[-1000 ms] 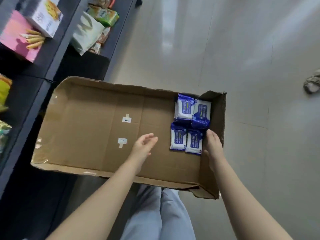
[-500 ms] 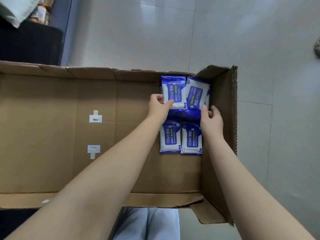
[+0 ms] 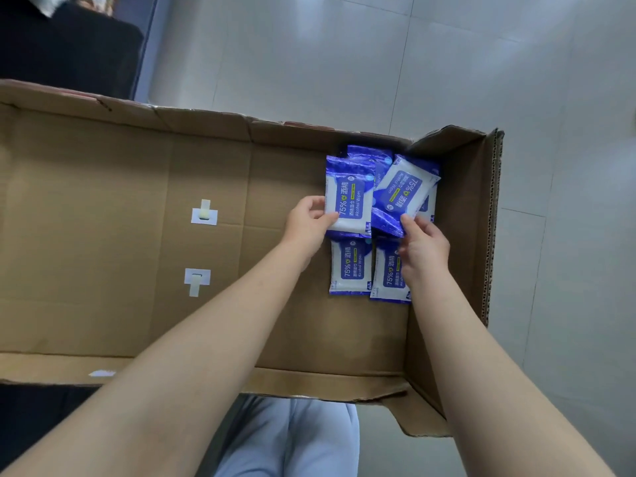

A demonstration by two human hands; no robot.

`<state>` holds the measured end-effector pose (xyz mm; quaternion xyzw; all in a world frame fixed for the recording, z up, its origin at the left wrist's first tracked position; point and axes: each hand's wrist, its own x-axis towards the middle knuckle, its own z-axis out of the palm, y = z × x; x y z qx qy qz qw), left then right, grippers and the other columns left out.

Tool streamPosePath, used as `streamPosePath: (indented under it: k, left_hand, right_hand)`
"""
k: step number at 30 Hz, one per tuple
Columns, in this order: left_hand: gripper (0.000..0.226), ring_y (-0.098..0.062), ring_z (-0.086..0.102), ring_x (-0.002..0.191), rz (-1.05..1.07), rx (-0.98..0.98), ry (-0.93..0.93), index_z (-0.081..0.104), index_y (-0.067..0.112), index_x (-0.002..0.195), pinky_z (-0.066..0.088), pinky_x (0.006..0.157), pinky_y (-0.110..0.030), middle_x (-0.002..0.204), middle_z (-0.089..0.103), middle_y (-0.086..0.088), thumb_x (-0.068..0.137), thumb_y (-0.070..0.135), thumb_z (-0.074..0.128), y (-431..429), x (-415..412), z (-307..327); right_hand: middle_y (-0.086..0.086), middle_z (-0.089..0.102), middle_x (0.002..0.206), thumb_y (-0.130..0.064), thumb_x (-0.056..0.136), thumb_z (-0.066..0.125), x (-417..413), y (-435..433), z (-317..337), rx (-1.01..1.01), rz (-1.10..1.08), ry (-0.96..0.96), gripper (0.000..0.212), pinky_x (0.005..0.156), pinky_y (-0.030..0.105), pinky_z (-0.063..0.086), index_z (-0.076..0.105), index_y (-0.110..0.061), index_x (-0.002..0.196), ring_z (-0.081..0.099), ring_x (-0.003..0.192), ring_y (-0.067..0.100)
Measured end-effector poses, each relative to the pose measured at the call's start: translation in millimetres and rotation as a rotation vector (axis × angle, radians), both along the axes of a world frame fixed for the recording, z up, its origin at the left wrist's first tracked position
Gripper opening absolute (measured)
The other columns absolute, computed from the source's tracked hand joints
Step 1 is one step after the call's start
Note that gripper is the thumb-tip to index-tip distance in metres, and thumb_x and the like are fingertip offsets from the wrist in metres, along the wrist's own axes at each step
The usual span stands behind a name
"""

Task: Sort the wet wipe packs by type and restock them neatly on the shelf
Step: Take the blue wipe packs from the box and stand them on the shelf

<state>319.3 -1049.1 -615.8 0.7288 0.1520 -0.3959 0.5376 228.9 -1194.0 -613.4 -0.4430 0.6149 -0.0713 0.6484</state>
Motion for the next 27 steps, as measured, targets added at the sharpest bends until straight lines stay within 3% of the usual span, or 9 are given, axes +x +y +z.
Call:
streamPosePath:
  k: [2, 6, 9, 13, 17, 19, 21, 24, 27]
  left_hand:
    - [0.027, -0.002, 0.06, 0.078, 0.046, -0.011, 0.008, 0.053, 0.014, 0.123, 0.041, 0.046, -0.006, 0.112, 0.066, -0.004, 0.097, 0.013, 0.059, 11, -7, 6]
    - [0.023, -0.008, 0.064, 0.085, 0.142, -0.062, 0.001, 0.056, 0.02, 0.116, 0.046, 0.06, -0.009, 0.113, 0.069, -0.007, 0.095, 0.01, 0.06, 43, -28, 42]
    - [0.022, -0.006, 0.066, 0.089, 0.243, -0.12, -0.012, 0.056, 0.022, 0.117, 0.05, 0.065, -0.011, 0.106, 0.069, 0.002, 0.097, 0.014, 0.06, 75, -54, 105]
    - [0.023, -0.014, 0.068, 0.094, 0.441, -0.201, -0.022, 0.059, 0.019, 0.12, 0.053, 0.084, -0.036, 0.109, 0.071, -0.003, 0.097, 0.017, 0.058, 127, -93, 214]
    - [0.013, -0.017, 0.067, 0.082, 0.7, -0.297, -0.088, 0.061, 0.019, 0.109, 0.054, 0.066, -0.033, 0.096, 0.071, -0.002, 0.099, 0.014, 0.054, 186, -130, 316]
    - [0.011, -0.017, 0.068, 0.078, 0.83, -0.332, -0.147, 0.062, 0.021, 0.104, 0.055, 0.055, -0.027, 0.094, 0.072, -0.002, 0.1, 0.016, 0.053, 216, -147, 355]
    - [0.009, -0.018, 0.07, 0.077, 0.94, -0.357, -0.208, 0.062, 0.02, 0.105, 0.056, 0.056, -0.029, 0.094, 0.074, -0.003, 0.099, 0.02, 0.055, 248, -164, 388]
    - [0.019, -0.018, 0.073, 0.083, 1.052, -0.375, -0.315, 0.065, 0.021, 0.112, 0.057, 0.073, -0.039, 0.101, 0.075, -0.004, 0.096, 0.029, 0.059, 299, -189, 432]
    - [0.027, -0.019, 0.072, 0.087, 1.159, -0.407, -0.415, 0.064, 0.02, 0.119, 0.054, 0.085, -0.043, 0.106, 0.074, -0.006, 0.094, 0.031, 0.061, 354, -209, 467]
  right_hand:
    - [0.009, 0.069, 0.115, -0.016, 0.095, 0.065, -4, 4, 12, 0.024, -0.014, -0.032, 0.011, 0.064, 0.024, 0.045, 0.062, -0.026, 0.092, 0.06, 0.087, 0.019]
    - [0.01, 0.068, 0.118, -0.018, 0.095, 0.063, -25, 16, 57, 0.129, -0.034, -0.164, 0.013, 0.084, 0.03, 0.054, 0.063, -0.015, 0.108, 0.065, 0.098, 0.018]
    - [0.009, 0.07, 0.114, -0.018, 0.096, 0.06, -42, 32, 113, 0.201, 0.03, -0.288, 0.015, 0.082, 0.031, 0.056, 0.061, -0.013, 0.111, 0.067, 0.094, 0.018]
    - [0.002, 0.074, 0.1, -0.019, 0.095, 0.058, -58, 65, 215, 0.265, 0.193, -0.427, 0.005, 0.082, 0.032, 0.056, 0.06, -0.017, 0.1, 0.07, 0.093, 0.015]
    - [0.001, 0.074, 0.101, -0.019, 0.096, 0.057, -64, 106, 304, 0.324, 0.376, -0.546, 0.007, 0.08, 0.03, 0.056, 0.061, -0.019, 0.101, 0.068, 0.099, 0.016]
    - [0.002, 0.074, 0.104, -0.021, 0.097, 0.054, -60, 134, 337, 0.38, 0.466, -0.612, 0.012, 0.083, 0.032, 0.054, 0.062, -0.018, 0.106, 0.067, 0.102, 0.018]
    - [0.006, 0.072, 0.111, -0.023, 0.096, 0.056, -52, 165, 365, 0.419, 0.582, -0.678, 0.017, 0.083, 0.033, 0.055, 0.063, -0.015, 0.109, 0.067, 0.104, 0.022]
    - [0.016, 0.065, 0.128, -0.029, 0.094, 0.058, -35, 223, 407, 0.432, 0.736, -0.688, 0.042, 0.088, 0.038, 0.056, 0.057, -0.006, 0.129, 0.063, 0.113, 0.03]
    - [0.015, 0.066, 0.128, -0.038, 0.09, 0.061, -18, 287, 442, 0.488, 0.824, -0.643, 0.06, 0.08, 0.035, 0.061, 0.049, -0.004, 0.138, 0.067, 0.111, 0.029]
